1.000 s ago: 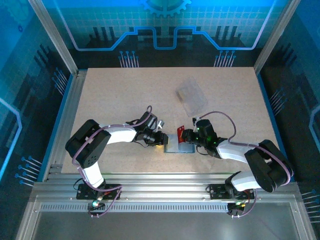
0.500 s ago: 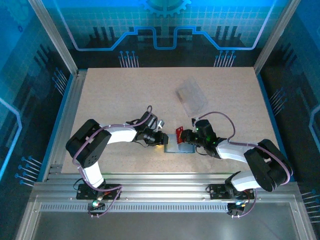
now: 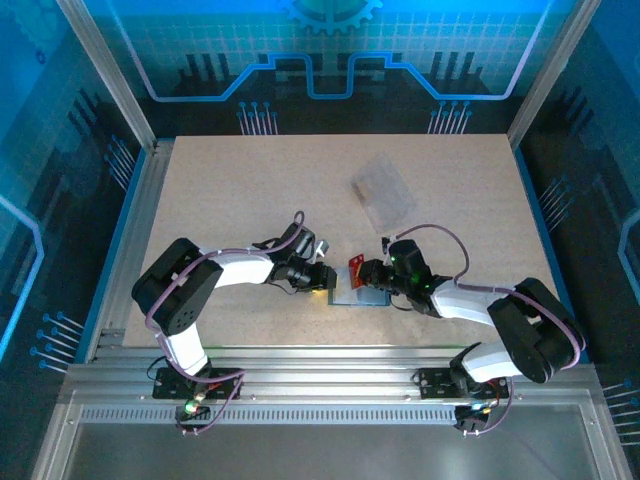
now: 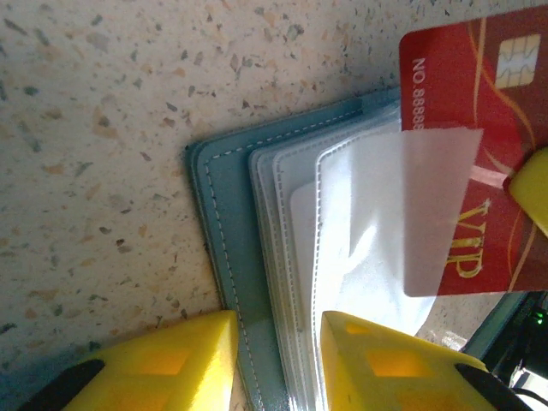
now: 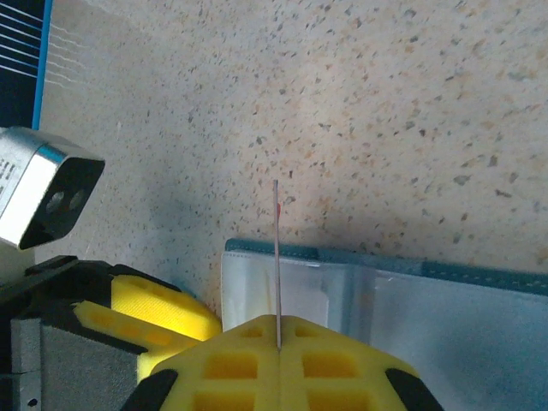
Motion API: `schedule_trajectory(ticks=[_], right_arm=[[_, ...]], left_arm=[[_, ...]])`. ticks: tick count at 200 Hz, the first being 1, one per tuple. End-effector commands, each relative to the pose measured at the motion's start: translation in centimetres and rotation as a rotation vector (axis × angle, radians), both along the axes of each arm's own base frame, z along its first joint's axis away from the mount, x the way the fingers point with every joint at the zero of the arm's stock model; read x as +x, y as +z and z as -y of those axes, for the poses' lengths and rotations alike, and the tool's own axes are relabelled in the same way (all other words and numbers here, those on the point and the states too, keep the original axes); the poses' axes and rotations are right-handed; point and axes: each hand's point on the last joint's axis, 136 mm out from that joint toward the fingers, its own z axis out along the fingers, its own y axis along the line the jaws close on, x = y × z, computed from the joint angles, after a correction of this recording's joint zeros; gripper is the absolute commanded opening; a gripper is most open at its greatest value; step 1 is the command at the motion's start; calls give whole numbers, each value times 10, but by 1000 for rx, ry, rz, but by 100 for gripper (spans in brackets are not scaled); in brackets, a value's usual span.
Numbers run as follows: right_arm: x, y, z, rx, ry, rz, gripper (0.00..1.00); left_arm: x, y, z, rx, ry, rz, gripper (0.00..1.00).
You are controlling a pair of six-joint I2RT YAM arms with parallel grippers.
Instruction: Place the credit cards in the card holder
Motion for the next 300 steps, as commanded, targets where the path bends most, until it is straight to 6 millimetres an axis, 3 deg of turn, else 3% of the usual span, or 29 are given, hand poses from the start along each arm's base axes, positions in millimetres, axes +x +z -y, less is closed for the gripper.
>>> schedule_trajectory(ticks=[1,94,188,232,261,300], right_arm=[[-10,-7,-6,10,18,-24,2],[-36,-25,-1,-27,15,-60,2],[-39,-31,-11,-23,32,-73,5],[-41,-34,-7,-49,26,-89,15],[-43,-34,-2,-80,19,-98,28],[-39,-25,0,-106,17,-71,34]], left_arm=[[-1,-2,5,2,-10,-20,33],[-1,-4,5,4,-8,-27,33],[-1,-2,5,-1,-10,-26,33],[-1,-1,5,0,-10,-21,33],[-1,-1,4,1,-8,-23,33],[-2,-1,5,1,-10,-24,33]])
